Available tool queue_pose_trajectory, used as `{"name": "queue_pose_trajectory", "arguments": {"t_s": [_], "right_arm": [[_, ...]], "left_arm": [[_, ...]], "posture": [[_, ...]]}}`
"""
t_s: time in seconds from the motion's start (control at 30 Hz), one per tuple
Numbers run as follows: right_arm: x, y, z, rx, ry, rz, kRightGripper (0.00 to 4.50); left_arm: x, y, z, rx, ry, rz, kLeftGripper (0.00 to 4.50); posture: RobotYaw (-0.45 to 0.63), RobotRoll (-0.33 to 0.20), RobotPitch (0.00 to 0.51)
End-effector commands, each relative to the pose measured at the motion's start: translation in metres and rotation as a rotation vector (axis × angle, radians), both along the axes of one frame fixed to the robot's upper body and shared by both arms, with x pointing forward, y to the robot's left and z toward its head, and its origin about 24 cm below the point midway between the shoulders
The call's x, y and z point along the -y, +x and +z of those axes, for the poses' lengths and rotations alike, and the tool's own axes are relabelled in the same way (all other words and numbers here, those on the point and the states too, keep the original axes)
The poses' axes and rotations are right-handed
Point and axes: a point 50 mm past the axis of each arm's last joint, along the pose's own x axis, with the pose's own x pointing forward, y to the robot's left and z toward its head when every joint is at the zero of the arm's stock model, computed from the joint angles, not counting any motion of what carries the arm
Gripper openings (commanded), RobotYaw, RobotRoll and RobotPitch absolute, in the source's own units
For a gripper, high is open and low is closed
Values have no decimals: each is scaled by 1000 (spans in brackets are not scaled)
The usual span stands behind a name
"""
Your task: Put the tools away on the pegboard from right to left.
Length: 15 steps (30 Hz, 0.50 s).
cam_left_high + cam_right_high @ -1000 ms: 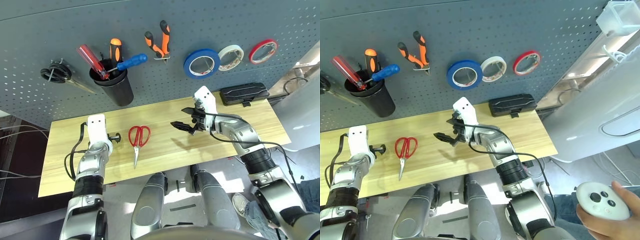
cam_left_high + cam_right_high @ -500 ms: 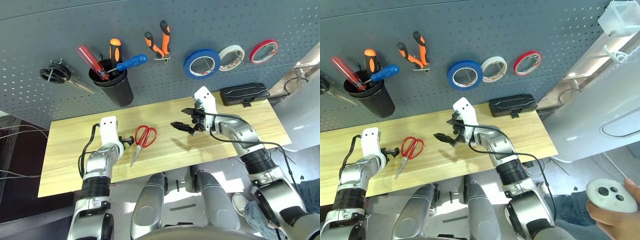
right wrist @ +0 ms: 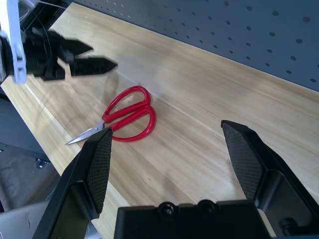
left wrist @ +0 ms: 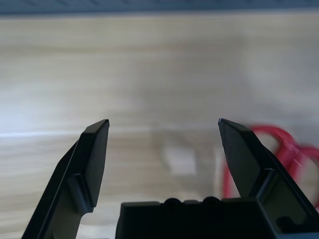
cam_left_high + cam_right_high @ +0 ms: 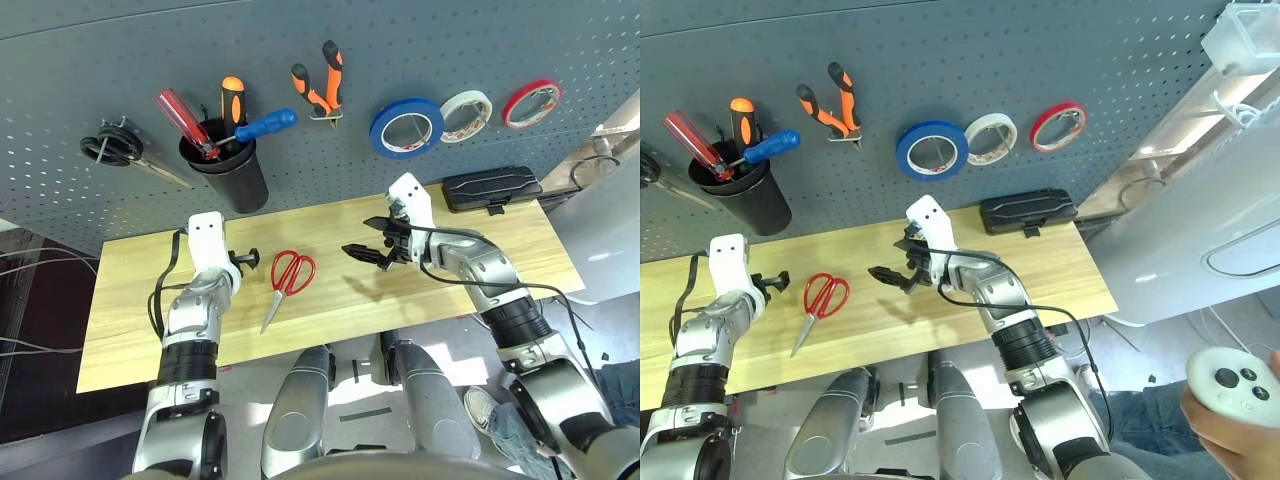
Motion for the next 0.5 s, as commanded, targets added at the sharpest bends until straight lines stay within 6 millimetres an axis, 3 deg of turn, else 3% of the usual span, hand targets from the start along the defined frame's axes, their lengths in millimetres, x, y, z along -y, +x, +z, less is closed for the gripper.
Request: {"name": "queue_pose_trajectory", "arguments": {"t_s": [0.03, 0.5], "right_arm": [[0, -4, -7, -31, -11, 8, 4500], [-1, -3, -8, -37, -8, -1, 4500]], "left_arm": [[10, -11, -15, -85, -23, -48, 4482], [19, -9, -37, -200, 147, -178, 4482]], "posture": [[64, 0, 299], [61, 0, 299]]}}
